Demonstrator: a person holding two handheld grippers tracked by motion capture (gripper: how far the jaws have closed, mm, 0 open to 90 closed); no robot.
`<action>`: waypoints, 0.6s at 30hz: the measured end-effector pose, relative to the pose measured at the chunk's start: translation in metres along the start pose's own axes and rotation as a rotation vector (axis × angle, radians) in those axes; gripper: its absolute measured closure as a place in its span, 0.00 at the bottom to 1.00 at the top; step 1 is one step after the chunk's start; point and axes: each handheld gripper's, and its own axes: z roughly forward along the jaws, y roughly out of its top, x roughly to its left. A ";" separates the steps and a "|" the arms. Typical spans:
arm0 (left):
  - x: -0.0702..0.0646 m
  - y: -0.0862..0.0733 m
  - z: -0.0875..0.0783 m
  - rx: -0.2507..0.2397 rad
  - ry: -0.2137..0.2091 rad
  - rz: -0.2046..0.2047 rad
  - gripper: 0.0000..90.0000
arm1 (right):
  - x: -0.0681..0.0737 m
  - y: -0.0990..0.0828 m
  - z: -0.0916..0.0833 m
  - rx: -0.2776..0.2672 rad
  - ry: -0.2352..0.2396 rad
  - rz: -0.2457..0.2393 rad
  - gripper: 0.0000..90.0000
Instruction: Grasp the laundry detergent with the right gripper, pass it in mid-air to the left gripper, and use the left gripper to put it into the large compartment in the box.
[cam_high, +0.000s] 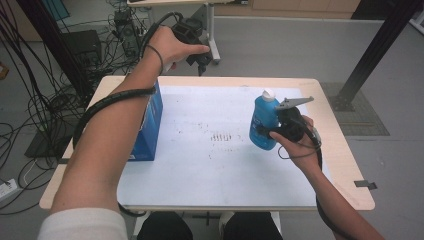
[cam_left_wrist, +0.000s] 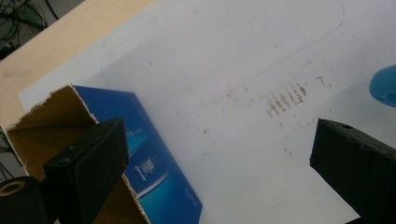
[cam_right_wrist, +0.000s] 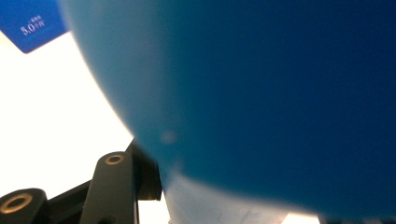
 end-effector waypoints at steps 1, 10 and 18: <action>-0.001 0.000 0.000 0.004 0.008 0.042 0.05 | -0.001 0.003 0.002 0.001 0.008 -0.001 0.49; 0.002 0.001 -0.006 -0.005 -0.027 0.207 0.06 | 0.001 0.043 0.034 0.009 0.107 -0.038 0.49; 0.002 -0.008 -0.025 -0.032 -0.062 0.366 0.06 | 0.017 0.080 0.060 0.003 0.214 -0.111 0.49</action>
